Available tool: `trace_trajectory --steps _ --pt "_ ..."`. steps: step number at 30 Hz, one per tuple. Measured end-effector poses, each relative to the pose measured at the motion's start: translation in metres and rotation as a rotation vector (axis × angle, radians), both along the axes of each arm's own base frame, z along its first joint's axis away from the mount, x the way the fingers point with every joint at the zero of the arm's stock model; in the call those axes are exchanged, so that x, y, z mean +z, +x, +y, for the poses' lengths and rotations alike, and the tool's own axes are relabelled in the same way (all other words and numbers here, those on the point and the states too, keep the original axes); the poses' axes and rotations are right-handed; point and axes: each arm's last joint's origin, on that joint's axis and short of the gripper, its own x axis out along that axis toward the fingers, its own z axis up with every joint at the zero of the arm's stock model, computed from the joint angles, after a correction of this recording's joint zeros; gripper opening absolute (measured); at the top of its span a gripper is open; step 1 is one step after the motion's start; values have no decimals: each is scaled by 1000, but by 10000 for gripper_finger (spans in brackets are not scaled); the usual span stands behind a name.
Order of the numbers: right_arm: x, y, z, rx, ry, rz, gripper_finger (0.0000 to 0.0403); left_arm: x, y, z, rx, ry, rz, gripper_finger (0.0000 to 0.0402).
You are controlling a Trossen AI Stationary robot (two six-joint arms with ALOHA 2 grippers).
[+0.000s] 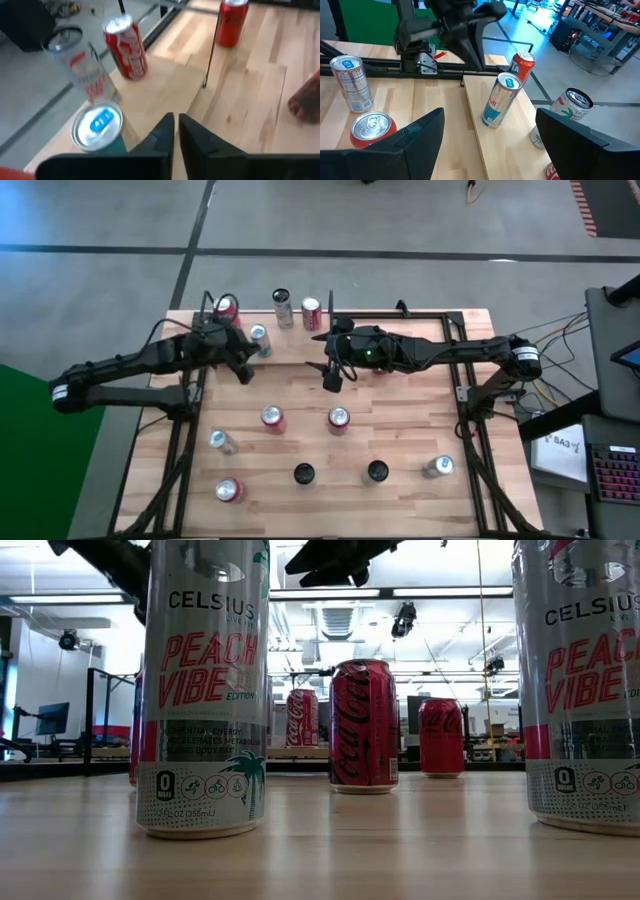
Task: Place canned beverage on shelf
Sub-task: Put the top blue soda can on the shelf
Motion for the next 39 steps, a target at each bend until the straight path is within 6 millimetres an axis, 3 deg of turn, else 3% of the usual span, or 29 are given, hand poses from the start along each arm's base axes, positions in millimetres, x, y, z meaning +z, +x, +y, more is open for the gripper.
trace_trajectory --steps 17,39 --pt "-2 -1 0 -1 6 18 304 -36 20 10 100 -5 256 0" --pt "-2 -1 0 1 3 24 304 -46 27 39 182 68 329 0"
